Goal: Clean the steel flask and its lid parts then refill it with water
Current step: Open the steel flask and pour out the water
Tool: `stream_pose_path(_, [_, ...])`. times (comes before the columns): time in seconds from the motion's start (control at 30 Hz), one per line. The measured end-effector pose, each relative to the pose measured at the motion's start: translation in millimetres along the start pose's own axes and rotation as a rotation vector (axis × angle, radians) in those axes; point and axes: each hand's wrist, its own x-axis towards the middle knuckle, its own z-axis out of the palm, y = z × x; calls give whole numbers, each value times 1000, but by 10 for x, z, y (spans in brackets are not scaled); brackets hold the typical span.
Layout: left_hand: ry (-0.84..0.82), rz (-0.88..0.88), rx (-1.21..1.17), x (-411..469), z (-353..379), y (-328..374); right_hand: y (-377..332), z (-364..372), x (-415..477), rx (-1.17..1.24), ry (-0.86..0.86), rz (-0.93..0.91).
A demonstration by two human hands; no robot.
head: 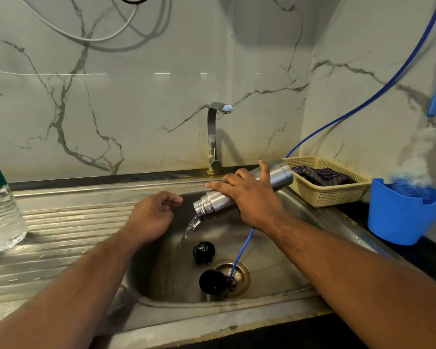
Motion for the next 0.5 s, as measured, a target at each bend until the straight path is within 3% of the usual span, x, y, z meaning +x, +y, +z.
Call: stream_pose_path(0.5, [2, -1, 9, 6, 7, 30, -5, -78, -25, -97, 57, -67])
